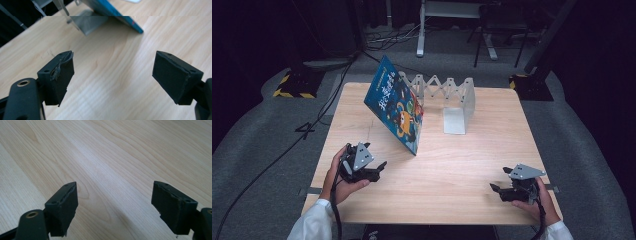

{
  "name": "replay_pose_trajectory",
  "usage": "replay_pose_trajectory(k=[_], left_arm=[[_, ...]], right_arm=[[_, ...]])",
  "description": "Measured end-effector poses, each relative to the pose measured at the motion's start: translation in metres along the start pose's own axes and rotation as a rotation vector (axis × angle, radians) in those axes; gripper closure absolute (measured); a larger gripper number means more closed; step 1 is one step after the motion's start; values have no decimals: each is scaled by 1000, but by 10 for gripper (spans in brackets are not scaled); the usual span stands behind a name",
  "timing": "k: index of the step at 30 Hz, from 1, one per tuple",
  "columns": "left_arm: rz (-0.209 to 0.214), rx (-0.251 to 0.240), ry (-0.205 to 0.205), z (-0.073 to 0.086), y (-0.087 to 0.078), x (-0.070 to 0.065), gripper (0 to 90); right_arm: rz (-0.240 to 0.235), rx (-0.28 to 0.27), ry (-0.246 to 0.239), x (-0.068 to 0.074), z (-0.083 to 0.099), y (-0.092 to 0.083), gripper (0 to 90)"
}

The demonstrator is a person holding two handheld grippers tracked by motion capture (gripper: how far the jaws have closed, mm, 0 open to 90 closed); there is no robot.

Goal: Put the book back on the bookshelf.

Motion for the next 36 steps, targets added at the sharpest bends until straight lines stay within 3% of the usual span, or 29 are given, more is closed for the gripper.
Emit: replay_pose_trajectory(k=[6, 12, 15, 21, 28, 35, 36], left_arm=[[-13, 50, 9, 18, 2, 0, 178], [-4, 97, 16, 38, 8, -3, 174], [20, 108, 7, 45, 9, -5, 173], [41, 124, -24, 59, 9, -5, 177], [93, 122, -92, 77, 9, -6, 175], [128, 161, -134, 91, 13, -5, 175], [148, 164, -158, 96, 15, -5, 175]], right_arm=[[9, 7, 10, -4, 6, -2, 221], [14, 12, 29, -11, 14, -3, 222], [15, 12, 42, -13, 18, -4, 222], [14, 12, 77, -18, 29, -3, 223], [2, 6, 140, -27, 43, -5, 222], [0, 8, 186, -33, 53, -3, 220], [0, 7, 190, -34, 54, -2, 220]])
Point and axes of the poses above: each handheld gripper's, and its own axes: y roughly forward along the jaws, z roughly out of its underside, x roughly to its left, the point moved 4 cm from there along y, roughly forward along the jaws, and after that the axes turned 13 degrees about x, right-handed, at the moved point
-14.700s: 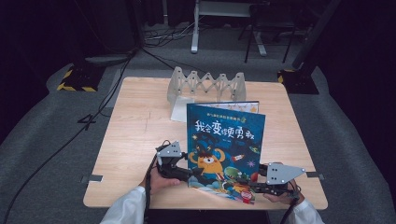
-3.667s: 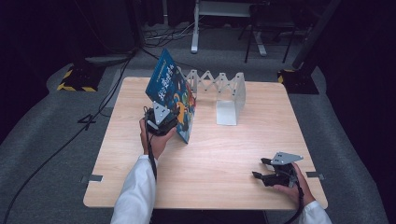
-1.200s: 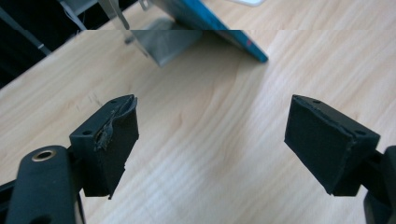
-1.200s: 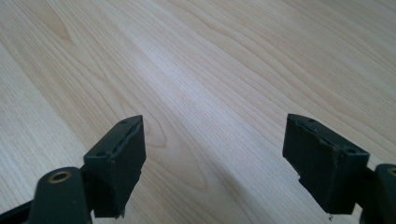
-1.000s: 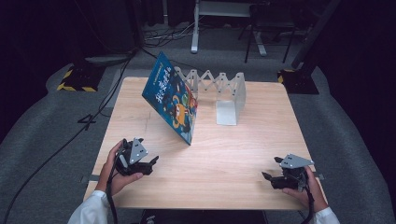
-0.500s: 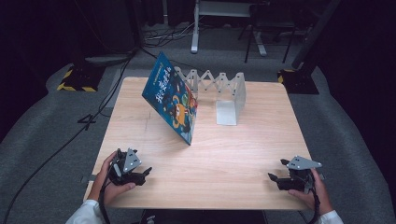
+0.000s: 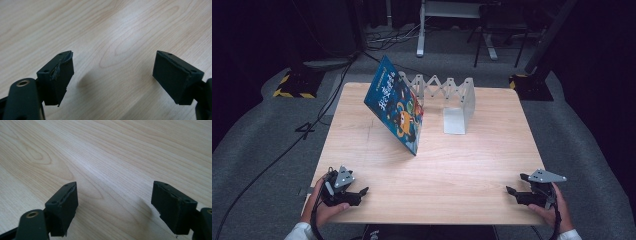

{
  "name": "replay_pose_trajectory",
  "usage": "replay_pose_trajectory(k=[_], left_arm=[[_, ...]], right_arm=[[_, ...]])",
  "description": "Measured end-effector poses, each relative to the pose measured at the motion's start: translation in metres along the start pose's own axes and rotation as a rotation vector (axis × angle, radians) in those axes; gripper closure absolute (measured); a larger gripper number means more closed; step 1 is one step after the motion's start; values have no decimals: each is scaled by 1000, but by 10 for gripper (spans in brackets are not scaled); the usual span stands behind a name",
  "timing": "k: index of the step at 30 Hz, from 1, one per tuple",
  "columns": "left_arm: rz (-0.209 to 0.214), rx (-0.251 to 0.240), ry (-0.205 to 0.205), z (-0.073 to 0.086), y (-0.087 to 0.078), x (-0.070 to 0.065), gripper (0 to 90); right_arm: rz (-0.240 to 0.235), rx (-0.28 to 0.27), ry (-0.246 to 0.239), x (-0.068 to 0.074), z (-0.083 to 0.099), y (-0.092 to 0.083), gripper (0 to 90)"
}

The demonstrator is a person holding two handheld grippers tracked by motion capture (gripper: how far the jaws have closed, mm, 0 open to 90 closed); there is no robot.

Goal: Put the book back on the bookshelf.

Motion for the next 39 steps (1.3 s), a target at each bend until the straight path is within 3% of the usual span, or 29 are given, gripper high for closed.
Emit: replay_pose_trajectory(k=[3, 5, 11, 39], left_arm=[[52, -8, -45, 5, 1, 3, 174], [51, -5, -68, 7, 0, 4, 172], [56, -6, -71, 9, -1, 4, 169], [50, -6, -71, 8, 0, 5, 168]], right_arm=[[-7, 0, 21, -2, 2, 2, 219], [-3, 5, 31, -4, 2, 3, 211], [-6, -8, 57, -3, 3, 4, 209], [2, -5, 68, -4, 2, 5, 188]])
Point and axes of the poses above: each handheld gripper's, and its own axes: y roughly forward along the jaws, z roughly out of its underside, x roughly to its left, the point moved 4 cm from there along y, roughly forward along the jaws, and after that the axes turned 13 degrees about x, right-handed, at the moved point
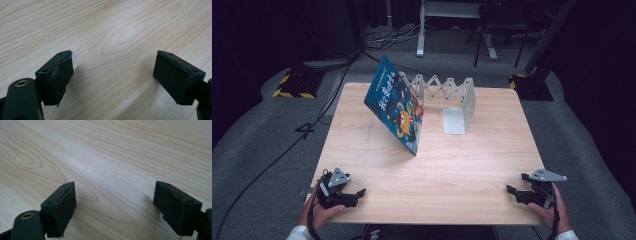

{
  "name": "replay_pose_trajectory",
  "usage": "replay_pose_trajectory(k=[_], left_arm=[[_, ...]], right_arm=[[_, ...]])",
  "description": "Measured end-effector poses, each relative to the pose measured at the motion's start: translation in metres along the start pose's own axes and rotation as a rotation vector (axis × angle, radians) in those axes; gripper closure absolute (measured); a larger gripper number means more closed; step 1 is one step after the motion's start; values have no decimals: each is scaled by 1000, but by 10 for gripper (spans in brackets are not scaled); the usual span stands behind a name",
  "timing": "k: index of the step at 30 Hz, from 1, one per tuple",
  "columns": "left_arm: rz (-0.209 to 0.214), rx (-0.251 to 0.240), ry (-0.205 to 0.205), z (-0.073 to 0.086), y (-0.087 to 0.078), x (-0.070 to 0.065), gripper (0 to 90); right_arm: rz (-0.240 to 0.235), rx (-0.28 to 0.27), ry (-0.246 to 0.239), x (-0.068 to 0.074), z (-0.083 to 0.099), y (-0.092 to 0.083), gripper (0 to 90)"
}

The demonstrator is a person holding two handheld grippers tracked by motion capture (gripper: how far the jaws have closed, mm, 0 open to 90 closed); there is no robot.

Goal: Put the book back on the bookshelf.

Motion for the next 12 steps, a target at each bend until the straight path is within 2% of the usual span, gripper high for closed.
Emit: replay_pose_trajectory(k=[12], left_arm=[[-11, -3, -18, -1, 0, 1, 168]], right_arm=[[1, 0, 1, 0, 0, 0, 188]])
Point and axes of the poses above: each handheld gripper's, and its own axes: y roughly forward along the jaws, z roughly out of its underside, x roughly to its left, the point moved 4 cm from there along y, roughly forward along the jaws, and after that the axes turned 13 degrees about x, right-handed, at the moved point
